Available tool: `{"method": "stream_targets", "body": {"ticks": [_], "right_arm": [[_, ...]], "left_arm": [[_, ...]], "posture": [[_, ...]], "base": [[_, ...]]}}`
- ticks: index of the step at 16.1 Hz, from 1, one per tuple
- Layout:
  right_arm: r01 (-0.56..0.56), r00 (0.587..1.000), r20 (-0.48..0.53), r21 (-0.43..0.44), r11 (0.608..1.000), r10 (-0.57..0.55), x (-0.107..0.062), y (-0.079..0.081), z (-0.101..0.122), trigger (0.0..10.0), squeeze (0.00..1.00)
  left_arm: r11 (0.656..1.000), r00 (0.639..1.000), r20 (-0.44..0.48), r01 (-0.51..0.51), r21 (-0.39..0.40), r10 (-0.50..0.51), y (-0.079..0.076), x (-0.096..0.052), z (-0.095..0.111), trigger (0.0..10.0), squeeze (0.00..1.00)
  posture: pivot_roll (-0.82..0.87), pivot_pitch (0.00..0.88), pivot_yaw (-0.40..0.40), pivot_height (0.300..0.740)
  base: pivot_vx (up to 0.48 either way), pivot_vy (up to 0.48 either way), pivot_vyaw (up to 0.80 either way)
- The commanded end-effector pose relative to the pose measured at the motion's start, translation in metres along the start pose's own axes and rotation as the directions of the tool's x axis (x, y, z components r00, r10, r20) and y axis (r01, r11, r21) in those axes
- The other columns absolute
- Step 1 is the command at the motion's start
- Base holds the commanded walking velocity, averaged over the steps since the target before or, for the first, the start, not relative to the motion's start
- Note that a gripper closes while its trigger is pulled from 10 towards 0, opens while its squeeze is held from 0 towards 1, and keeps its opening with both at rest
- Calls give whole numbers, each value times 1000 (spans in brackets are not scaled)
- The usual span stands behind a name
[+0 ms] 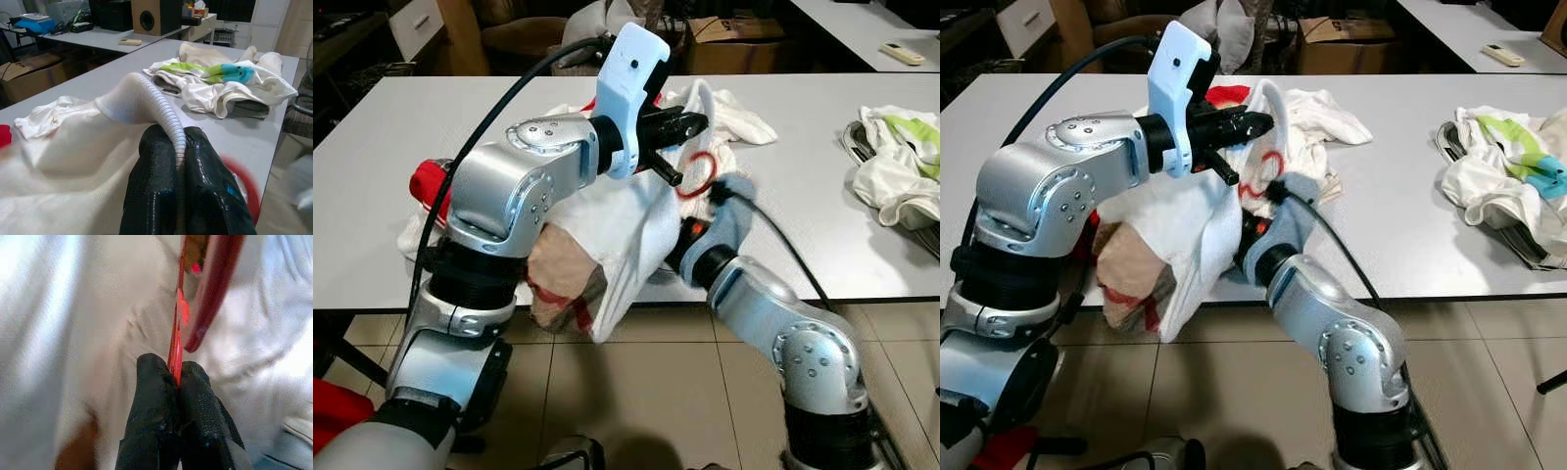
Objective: Hang hanger
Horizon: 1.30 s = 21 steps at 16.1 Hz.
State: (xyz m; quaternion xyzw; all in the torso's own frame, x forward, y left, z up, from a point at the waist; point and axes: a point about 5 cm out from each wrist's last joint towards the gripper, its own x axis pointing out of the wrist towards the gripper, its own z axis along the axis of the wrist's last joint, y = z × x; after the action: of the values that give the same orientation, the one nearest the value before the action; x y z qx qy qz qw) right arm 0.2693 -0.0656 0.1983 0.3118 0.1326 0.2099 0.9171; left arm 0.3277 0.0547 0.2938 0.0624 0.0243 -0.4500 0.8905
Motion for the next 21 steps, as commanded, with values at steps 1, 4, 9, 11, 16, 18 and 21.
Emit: {"method": "stream_targets", "body": {"ticks": [1, 4, 9, 11, 16, 18, 21], "right_arm": [[-38, 999, 32, 53, 998, 37, -5, 4, 6, 10000, 0], [-59, 998, -4, 43, 997, 59, -7, 6, 1, 10000, 0], [112, 990, -76, -60, 992, -117, -12, -24, -15, 10000, 0], [94, 995, -39, -64, 993, -97, -13, -24, -9, 10000, 0], [-23, 1000, -14, -148, 989, 22, -19, -8, -1, 10000, 0], [-35, 999, 4, -157, 987, 36, -21, -6, 2, 10000, 0], [-47, 997, 59, -162, 986, 58, -26, -5, 9, 10000, 0]], "left_arm": [[1000, 1000, -30, -1, 24, 1, -1, -1, -4, 8039, 0], [1000, 999, -52, 7, 15, -6, 1, 0, -8, 10000, 1000], [994, 998, -17, 69, 84, -68, 15, -19, 11, 10000, 1000], [991, 994, 4, 109, 81, -110, 16, -28, 20, 10000, 1000], [987, 985, 78, 157, -18, -155, 16, -29, 30, 10000, 1000], [994, 988, 117, 109, -32, -104, 26, -32, 37, 10000, 1000], [994, 990, 109, -93, 49, 87, 52, -41, 30, 10000, 1000]], "posture": [[55, 12, 31, 740], [52, 11, 31, 740], [46, 6, 31, 740], [42, 8, 30, 740], [43, 6, 24, 740], [34, 4, 30, 740], [30, 7, 31, 740]], "base": [[0, 0, 0], [0, 0, 0], [0, 0, 0], [0, 0, 0], [0, 0, 0], [0, 0, 0], [0, 0, 0]]}}
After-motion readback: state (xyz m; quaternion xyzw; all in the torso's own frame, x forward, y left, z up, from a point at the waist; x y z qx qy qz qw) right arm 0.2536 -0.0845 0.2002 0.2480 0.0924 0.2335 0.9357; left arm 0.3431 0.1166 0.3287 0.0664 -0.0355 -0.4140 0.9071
